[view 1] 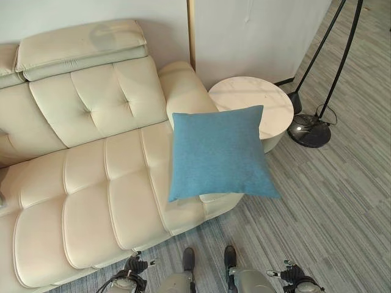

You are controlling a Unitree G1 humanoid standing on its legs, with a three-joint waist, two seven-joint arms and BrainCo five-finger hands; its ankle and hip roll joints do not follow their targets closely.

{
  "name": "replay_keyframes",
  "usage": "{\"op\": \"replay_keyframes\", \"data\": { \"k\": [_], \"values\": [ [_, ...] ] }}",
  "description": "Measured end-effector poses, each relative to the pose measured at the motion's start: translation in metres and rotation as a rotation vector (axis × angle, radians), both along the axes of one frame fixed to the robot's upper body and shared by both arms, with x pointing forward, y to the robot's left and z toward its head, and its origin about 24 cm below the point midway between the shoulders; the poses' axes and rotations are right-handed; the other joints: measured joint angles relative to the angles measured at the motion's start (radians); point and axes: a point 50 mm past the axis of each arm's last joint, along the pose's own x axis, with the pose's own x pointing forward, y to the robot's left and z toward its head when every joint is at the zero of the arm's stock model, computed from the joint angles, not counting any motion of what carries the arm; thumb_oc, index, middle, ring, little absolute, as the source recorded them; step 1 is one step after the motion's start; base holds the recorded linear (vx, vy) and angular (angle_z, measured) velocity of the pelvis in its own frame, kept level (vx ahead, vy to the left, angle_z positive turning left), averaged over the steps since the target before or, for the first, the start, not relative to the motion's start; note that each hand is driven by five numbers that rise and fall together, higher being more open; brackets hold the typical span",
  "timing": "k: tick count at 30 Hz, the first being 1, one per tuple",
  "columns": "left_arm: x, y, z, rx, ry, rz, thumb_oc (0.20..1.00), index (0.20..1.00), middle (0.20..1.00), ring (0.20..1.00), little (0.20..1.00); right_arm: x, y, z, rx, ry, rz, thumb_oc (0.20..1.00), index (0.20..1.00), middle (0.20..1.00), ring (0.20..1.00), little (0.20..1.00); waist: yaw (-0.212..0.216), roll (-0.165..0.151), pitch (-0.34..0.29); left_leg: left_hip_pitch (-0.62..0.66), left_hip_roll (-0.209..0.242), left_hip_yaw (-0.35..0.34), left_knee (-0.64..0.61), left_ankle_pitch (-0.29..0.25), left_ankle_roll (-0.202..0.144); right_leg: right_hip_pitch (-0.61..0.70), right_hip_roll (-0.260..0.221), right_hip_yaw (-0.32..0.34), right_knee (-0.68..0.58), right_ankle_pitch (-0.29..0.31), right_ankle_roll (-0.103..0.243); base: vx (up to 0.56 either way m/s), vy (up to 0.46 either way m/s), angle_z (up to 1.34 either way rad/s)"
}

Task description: Pick up all the scattered cushions and arrange them neatly on the sofa.

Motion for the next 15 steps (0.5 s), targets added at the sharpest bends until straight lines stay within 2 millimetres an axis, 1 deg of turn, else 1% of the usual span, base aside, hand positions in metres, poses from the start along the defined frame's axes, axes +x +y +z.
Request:
{"op": "replay_keyframes", "data": {
  "k": [2, 4, 6, 7, 8, 10, 11, 12, 13, 15],
  "values": [
    [0.0, -0.001, 0.0, -0.002, 0.0, 0.002, 1.0, 1.0, 1.0, 1.0, 1.0, 0.001, -0.002, 0.001, -0.007, -0.006, 0.007, 1.0, 1.0, 1.0, 1.0, 1.0, 0.001, 0.008, -0.001, -0.005, 0.012, -0.011, 0.001, 0.001, -0.009, -0.001, 0.013, -0.006, 0.003, -0.003, -0.018, 0.04, -0.14, 0.13],
    [-0.001, -0.002, -0.001, -0.008, 0.0, 0.005, 1.0, 1.0, 1.0, 1.0, 1.0, 0.001, -0.004, 0.002, -0.01, -0.006, 0.007, 1.0, 1.0, 1.0, 1.0, 1.0, -0.001, 0.013, -0.002, -0.003, 0.023, -0.02, 0.0, 0.002, -0.018, 0.006, 0.024, -0.016, 0.003, -0.007, -0.028, 0.08, -0.141, 0.12],
    [0.0, -0.005, -0.001, -0.017, -0.003, 0.003, 1.0, 1.0, 1.0, 1.0, 1.0, 0.002, -0.004, 0.002, -0.012, -0.011, 0.008, 1.0, 1.0, 1.0, 1.0, 1.0, -0.001, 0.02, -0.007, 0.001, 0.032, -0.029, 0.0, -0.001, -0.024, 0.012, 0.031, -0.031, 0.008, -0.015, -0.047, 0.13, -0.206, 0.15],
    [0.001, -0.005, -0.001, -0.017, -0.003, 0.003, 1.0, 1.0, 1.0, 1.0, 1.0, 0.002, -0.004, 0.002, -0.012, -0.011, 0.008, 1.0, 1.0, 1.0, 1.0, 1.0, -0.001, 0.021, -0.008, 0.001, 0.032, -0.029, 0.0, -0.001, -0.024, 0.012, 0.031, -0.032, 0.008, -0.016, -0.048, 0.1, -0.178, 0.11],
    [-0.001, -0.006, -0.002, -0.042, -0.002, 0.028, 1.0, 1.0, 1.0, 1.0, 1.0, 0.002, -0.005, 0.003, -0.013, -0.012, 0.007, 1.0, 1.0, 1.0, 1.0, 1.0, -0.002, 0.027, -0.009, 0.024, 0.041, -0.033, 0.0, -0.002, -0.036, 0.036, 0.04, -0.035, 0.008, -0.014, -0.063, 0.05, -0.124, 0.05],
    [-0.002, -0.007, -0.003, -0.061, 0.002, 0.045, 1.0, 1.0, 1.0, 1.0, 1.0, 0.001, -0.008, 0.003, -0.017, -0.012, -0.006, 1.0, 1.0, 1.0, 1.0, 1.0, -0.008, 0.031, -0.02, 0.035, 0.048, -0.041, 0.024, -0.003, -0.062, 0.049, 0.047, -0.041, 0.027, -0.043, -0.074, 0.04, -0.077, 0.14],
    [0.002, -0.007, -0.002, -0.075, -0.008, 0.062, 1.0, 1.0, 1.0, 1.0, 1.0, 0.002, -0.012, 0.004, -0.024, -0.023, -0.024, 1.0, 1.0, 1.0, 1.0, 1.0, -0.019, 0.034, -0.023, 0.032, 0.05, -0.046, 0.038, -0.009, -0.07, 0.052, 0.046, -0.057, 0.048, -0.059, -0.08, 0.05, -0.019, 0.23],
    [0.0, -0.007, -0.002, -0.078, -0.006, 0.067, 1.0, 1.0, 1.0, 1.0, 1.0, 0.003, -0.014, 0.005, -0.028, -0.031, -0.037, 1.0, 1.0, 1.0, 1.0, 1.0, -0.023, 0.035, -0.024, 0.033, 0.051, -0.047, 0.038, -0.012, -0.073, 0.051, 0.044, -0.063, 0.055, -0.064, -0.087, 0.05, 0.014, 0.23],
    [0.007, -0.007, 0.0, -0.085, -0.026, 0.072, 1.0, 1.0, 1.0, 1.0, 1.0, 0.006, -0.019, 0.009, -0.04, -0.05, -0.051, 1.0, 1.0, 1.0, 1.0, 1.0, -0.027, 0.037, -0.027, 0.034, 0.057, -0.04, 0.037, -0.024, -0.074, 0.048, 0.044, -0.067, 0.07, -0.071, -0.095, 0.07, 0.022, 0.18],
    [0.016, -0.006, 0.003, -0.102, -0.052, 0.106, 1.0, 1.0, 1.0, 1.0, 1.0, 0.017, -0.032, 0.02, -0.067, -0.13, -0.09, 1.0, 1.0, 1.0, 1.0, 1.0, -0.044, 0.04, -0.029, 0.02, 0.089, 0.071, 0.064, -0.045, -0.066, 0.04, 0.031, -0.095, 0.084, -0.081, -0.116, 0.04, 0.025, 0.29]
  ]
}}
